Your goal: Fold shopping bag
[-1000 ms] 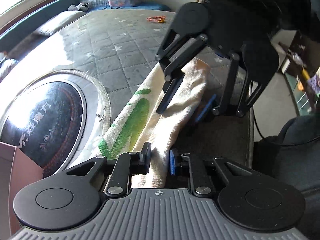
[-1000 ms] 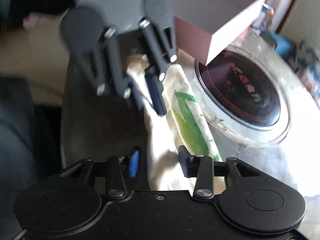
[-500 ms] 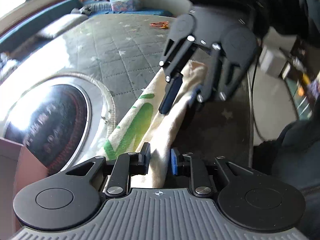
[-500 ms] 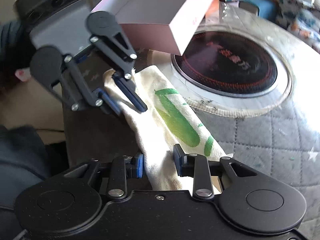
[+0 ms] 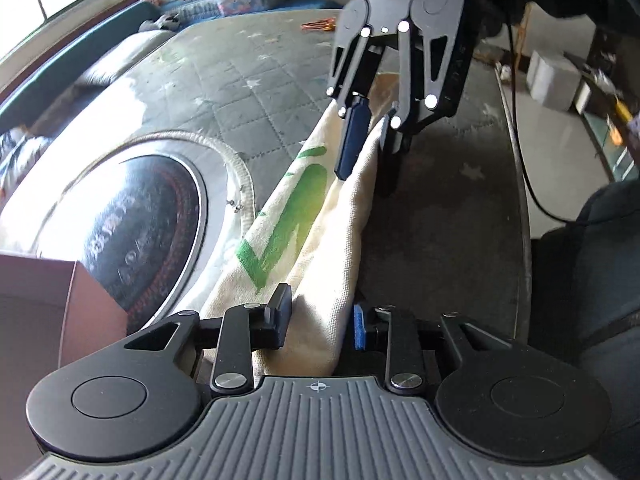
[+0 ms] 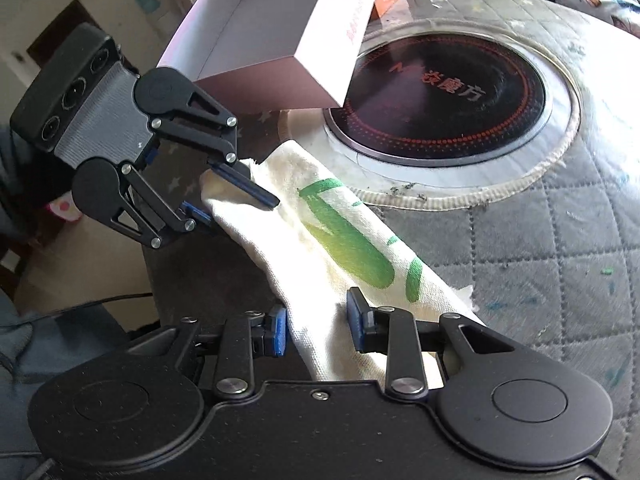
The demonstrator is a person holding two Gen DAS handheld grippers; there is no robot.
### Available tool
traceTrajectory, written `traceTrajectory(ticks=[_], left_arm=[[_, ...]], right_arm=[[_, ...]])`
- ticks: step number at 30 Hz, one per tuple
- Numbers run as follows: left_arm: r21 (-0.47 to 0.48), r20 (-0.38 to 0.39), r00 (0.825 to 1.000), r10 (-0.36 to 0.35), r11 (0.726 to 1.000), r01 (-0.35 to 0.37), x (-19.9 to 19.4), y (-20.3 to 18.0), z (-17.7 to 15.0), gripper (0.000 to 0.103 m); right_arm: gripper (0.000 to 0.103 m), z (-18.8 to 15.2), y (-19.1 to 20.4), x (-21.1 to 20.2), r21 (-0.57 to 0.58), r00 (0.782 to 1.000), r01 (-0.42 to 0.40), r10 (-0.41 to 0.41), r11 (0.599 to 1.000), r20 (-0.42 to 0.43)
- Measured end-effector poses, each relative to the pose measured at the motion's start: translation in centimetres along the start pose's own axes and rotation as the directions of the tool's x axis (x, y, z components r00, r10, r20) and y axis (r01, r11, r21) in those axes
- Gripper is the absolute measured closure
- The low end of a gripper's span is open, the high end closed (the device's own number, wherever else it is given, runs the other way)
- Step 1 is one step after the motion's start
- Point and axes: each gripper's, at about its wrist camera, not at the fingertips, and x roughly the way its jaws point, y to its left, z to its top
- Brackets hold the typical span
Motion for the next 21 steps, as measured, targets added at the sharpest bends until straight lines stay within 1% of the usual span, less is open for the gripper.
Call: traceTrajectory(ticks=[1, 4, 6, 8, 9, 11, 13, 15, 21], left_arm=[[-0.005, -0.003, 1.0, -0.007, 1.0, 0.007, -0.1, 0.0, 0.0, 0.073], [-0.059, -0.003, 0.997, -0.081, 0.995, 0.08, -0.7, 0.1, -0.4, 0.074], [-0.077, -0.003, 0.992, -0.129, 0.989, 0.128, -1.0, -0.6, -1.0, 0.074], [-0.069, -0.003, 0.989, -0.15, 0.986, 0.149, -1.5, -1.5, -1.4, 0.074], [-0.048, 0.004, 0.988, -0.154, 0.987, 0.154, -1.9, -2.4, -1.8, 0.074], [-0.023, 0.012, 0.989, -0.15, 0.988, 0.151, -2.3, -3.4, -2.3, 0.073], [0.01, 0.023, 0.993, -0.118, 0.993, 0.118, -3.0, -4.2, -2.7, 0.073], [0.036, 0.032, 0.995, -0.093, 0.995, 0.092, -3.7, -4.6, -3.0, 0.072], [0.084, 0.06, 0.996, -0.06, 0.995, 0.055, -5.4, -4.8, -3.9, 0.071]], right_arm=[[0.071, -0.1, 0.0, 0.0, 0.009, 1.0, -0.008, 0.008, 1.0, -0.002], [0.071, -0.7, 0.2, 0.1, 0.042, 0.998, -0.054, 0.054, 0.998, -0.017], [0.071, -1.4, 0.7, 0.2, 0.069, 0.995, -0.089, 0.091, 0.994, -0.033], [0.071, -2.1, 1.1, 0.3, 0.092, 0.992, -0.117, 0.121, 0.989, -0.044], [0.071, -2.3, 1.3, 0.3, 0.098, 0.991, -0.124, 0.128, 0.988, -0.046], [0.071, -2.7, 1.6, 0.3, 0.11, 0.989, -0.136, 0.142, 0.985, -0.049], [0.071, -3.1, 1.9, 0.3, 0.122, 0.986, -0.149, 0.156, 0.981, -0.052], [0.071, -3.4, 2.1, 0.4, 0.136, 0.984, -0.159, 0.167, 0.978, -0.055], [0.071, -3.4, 2.0, 0.5, 0.151, 0.984, -0.16, 0.17, 0.975, -0.05]])
